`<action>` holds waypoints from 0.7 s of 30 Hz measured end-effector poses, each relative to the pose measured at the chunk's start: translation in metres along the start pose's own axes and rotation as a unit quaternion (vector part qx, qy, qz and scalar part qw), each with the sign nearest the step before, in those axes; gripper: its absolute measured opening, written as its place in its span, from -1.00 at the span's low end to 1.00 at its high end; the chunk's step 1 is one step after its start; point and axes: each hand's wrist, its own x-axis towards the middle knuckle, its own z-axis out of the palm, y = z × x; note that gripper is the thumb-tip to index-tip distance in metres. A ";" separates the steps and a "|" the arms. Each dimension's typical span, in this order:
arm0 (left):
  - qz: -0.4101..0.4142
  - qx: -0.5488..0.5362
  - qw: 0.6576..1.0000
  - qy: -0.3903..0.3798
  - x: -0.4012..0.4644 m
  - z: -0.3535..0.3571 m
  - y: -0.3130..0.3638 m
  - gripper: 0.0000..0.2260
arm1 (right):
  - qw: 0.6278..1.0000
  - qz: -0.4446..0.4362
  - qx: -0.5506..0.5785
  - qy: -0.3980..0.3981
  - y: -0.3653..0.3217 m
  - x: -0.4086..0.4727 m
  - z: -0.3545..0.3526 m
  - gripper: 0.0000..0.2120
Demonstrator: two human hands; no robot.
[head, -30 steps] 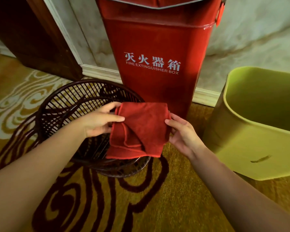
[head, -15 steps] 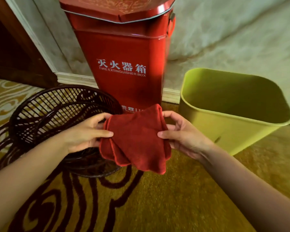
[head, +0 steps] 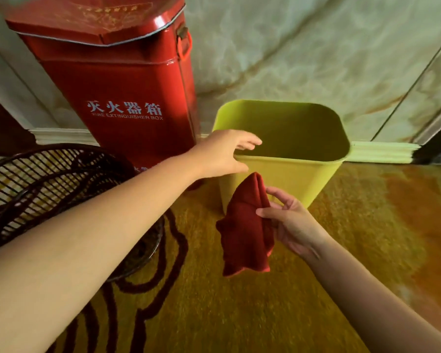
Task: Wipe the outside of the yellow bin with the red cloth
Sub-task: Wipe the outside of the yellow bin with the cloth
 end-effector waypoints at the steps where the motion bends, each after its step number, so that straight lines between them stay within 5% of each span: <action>1: -0.006 0.045 0.999 -0.008 0.009 0.001 -0.003 -0.58 | 1.000 -0.003 0.014 0.014 -0.001 -0.005 -0.004 -0.56; 4: 0.005 0.165 0.986 0.006 0.021 0.003 -0.008 -0.77 | 0.998 -0.017 0.046 0.050 -0.001 -0.017 -0.016 -0.53; 8: 0.035 0.154 0.987 0.035 0.028 0.010 0.008 -0.81 | 0.986 -0.077 0.040 0.142 -0.004 -0.036 -0.030 -0.52; 15: -0.014 0.074 0.997 0.030 0.068 -0.001 0.035 -0.80 | 0.888 -0.314 -0.110 0.318 -0.047 -0.036 -0.033 -0.55; 19: -0.049 0.055 0.997 -0.003 0.082 -0.017 0.018 -0.80 | 0.842 -0.342 -0.322 0.265 -0.067 0.021 -0.011 -0.60; 21: -0.051 0.040 0.997 -0.031 0.086 -0.025 0.007 -0.81 | 0.758 -0.325 -0.511 0.244 -0.058 0.047 -0.016 -0.58</action>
